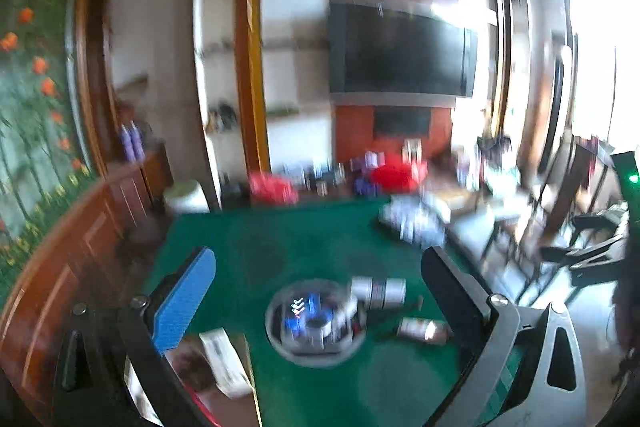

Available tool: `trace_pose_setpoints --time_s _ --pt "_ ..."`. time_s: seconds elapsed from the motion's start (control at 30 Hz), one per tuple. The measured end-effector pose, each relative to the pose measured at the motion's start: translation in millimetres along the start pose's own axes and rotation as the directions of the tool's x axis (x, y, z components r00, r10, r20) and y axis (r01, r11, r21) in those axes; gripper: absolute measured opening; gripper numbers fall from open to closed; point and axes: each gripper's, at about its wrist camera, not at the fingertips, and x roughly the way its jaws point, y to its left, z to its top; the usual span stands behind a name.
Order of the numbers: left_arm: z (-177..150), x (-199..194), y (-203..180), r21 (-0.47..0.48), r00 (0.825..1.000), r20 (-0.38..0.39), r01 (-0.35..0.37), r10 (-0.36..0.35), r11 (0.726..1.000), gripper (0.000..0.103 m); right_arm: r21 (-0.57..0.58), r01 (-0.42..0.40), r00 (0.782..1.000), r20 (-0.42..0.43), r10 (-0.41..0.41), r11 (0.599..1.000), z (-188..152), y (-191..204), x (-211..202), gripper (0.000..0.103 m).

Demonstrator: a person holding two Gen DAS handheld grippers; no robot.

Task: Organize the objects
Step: 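Move both grippers back over the items on the table, then grasp the white dropper bottle with left while right grasps the daisy cream tube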

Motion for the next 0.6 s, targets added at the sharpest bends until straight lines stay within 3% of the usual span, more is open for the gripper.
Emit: trace_pose_setpoints --time_s 0.1,0.17,0.27,0.4,0.5,0.6 --pt "-37.5 57.0 1.2 -0.020 0.995 -0.094 0.016 -0.018 1.000 0.103 0.100 -0.165 0.979 -0.108 0.175 0.981 -44.2 14.1 100.4 0.103" --pt "-58.2 93.4 3.4 -0.028 0.988 -0.152 -0.009 0.005 1.000 0.103 0.119 -0.164 0.968 -0.170 0.183 0.979 -64.0 32.4 158.6 0.102" --pt "-72.9 126.2 0.3 0.004 0.978 -0.207 -0.022 0.022 1.000 0.103 0.108 -0.150 0.962 -0.211 0.170 0.983 -78.6 45.2 206.6 0.101" --pt "-82.3 171.3 -11.1 0.124 0.976 -0.192 -0.083 0.106 0.989 0.103 0.031 -0.109 0.979 -0.172 0.113 0.994 -78.9 57.5 225.0 0.102" --pt "-89.5 208.7 -7.8 0.119 0.971 -0.203 -0.105 0.128 0.987 0.103 0.008 -0.112 0.978 -0.177 0.112 0.994 -82.9 60.6 238.0 0.102" --pt "-99.4 246.8 -8.1 0.109 0.962 -0.243 -0.102 0.126 0.989 0.103 -0.072 -0.066 0.985 -0.166 0.053 0.995 -89.1 71.5 241.0 0.100"
